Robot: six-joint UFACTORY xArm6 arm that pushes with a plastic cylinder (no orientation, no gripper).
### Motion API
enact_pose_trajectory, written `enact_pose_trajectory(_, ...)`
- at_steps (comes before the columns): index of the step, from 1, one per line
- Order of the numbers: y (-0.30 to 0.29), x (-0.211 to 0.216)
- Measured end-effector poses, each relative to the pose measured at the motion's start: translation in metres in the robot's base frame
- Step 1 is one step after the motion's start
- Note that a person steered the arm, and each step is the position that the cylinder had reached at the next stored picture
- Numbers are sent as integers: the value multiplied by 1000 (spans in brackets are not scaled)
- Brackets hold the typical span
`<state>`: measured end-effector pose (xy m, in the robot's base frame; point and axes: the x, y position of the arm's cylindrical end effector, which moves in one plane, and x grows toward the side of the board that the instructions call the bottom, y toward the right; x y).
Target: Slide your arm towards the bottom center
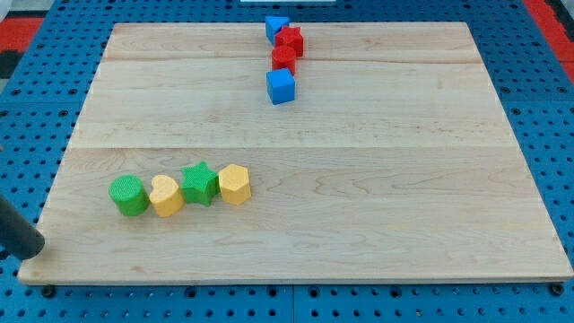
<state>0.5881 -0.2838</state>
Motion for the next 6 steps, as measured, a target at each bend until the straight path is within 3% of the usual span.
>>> enact_pose_trajectory(4, 3, 3)
enact_pose_trajectory(6, 100, 6)
